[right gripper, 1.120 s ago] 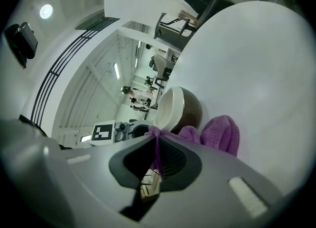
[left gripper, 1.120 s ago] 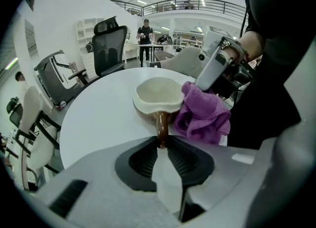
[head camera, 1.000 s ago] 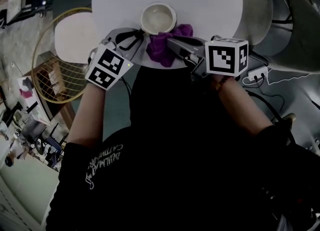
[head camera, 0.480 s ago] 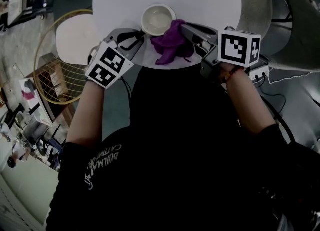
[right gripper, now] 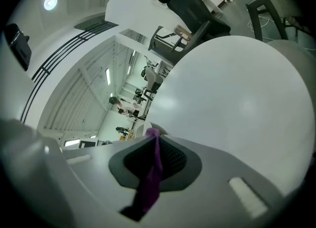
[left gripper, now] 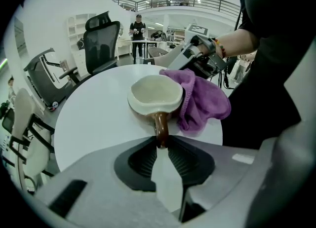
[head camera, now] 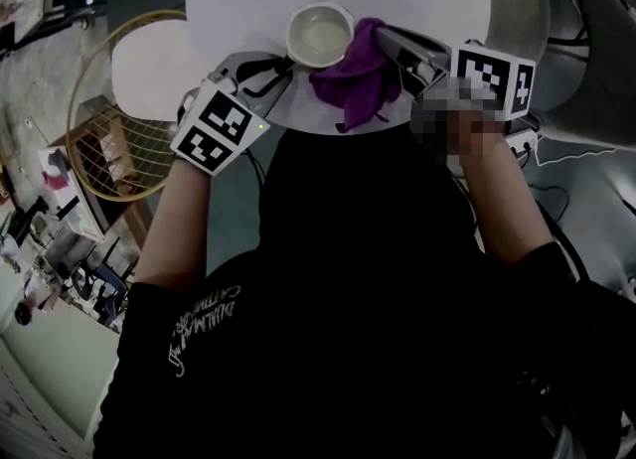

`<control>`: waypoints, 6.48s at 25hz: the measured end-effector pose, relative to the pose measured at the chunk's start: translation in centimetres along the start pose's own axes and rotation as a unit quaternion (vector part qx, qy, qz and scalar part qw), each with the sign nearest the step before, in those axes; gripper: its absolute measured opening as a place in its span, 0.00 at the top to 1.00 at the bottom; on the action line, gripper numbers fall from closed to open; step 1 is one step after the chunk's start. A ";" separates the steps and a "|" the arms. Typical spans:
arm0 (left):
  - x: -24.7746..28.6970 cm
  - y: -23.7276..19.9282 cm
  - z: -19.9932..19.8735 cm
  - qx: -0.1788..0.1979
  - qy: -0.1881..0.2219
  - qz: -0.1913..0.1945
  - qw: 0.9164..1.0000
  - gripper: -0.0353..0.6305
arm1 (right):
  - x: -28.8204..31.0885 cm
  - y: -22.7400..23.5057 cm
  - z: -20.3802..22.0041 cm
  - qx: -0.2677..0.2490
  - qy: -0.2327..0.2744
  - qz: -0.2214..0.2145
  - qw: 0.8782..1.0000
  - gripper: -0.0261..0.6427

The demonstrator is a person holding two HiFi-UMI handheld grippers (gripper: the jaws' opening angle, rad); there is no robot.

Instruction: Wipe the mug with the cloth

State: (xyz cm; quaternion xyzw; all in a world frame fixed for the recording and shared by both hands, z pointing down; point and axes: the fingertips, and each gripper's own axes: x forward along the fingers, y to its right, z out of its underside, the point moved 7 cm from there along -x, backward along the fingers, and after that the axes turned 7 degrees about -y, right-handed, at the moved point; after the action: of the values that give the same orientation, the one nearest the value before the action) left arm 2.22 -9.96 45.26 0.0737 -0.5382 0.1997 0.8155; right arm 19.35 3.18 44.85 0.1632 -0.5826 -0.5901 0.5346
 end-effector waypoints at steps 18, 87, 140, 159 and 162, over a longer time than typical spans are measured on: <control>-0.1 0.2 0.0 -0.004 0.002 -0.002 1.000 0.84 | 0.9 0.7 -2.2 -0.016 -0.007 0.003 1.000 0.94; -0.9 -3.0 0.9 0.215 -0.053 0.166 0.961 0.81 | 6.6 -4.2 -5.1 -0.102 -0.094 0.276 0.951 0.94; -0.5 -3.5 1.0 0.217 -0.072 0.156 0.961 0.80 | 12.3 -8.0 -5.1 -0.376 -0.280 0.342 0.814 0.94; -0.6 -3.8 1.4 0.156 -0.060 0.158 0.973 0.80 | 12.5 -8.4 -4.5 -0.388 -0.255 0.343 0.817 0.95; -0.7 -3.9 1.4 0.156 -0.062 0.158 0.973 0.80 | 12.6 -8.6 -4.5 -0.388 -0.257 0.342 0.816 0.95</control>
State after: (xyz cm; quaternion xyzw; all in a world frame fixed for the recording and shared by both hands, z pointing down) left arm 2.38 -14.10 45.59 0.1259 -0.5549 0.4027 0.7170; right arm 14.51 -11.59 41.63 -0.4250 -0.4398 -0.5672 0.5515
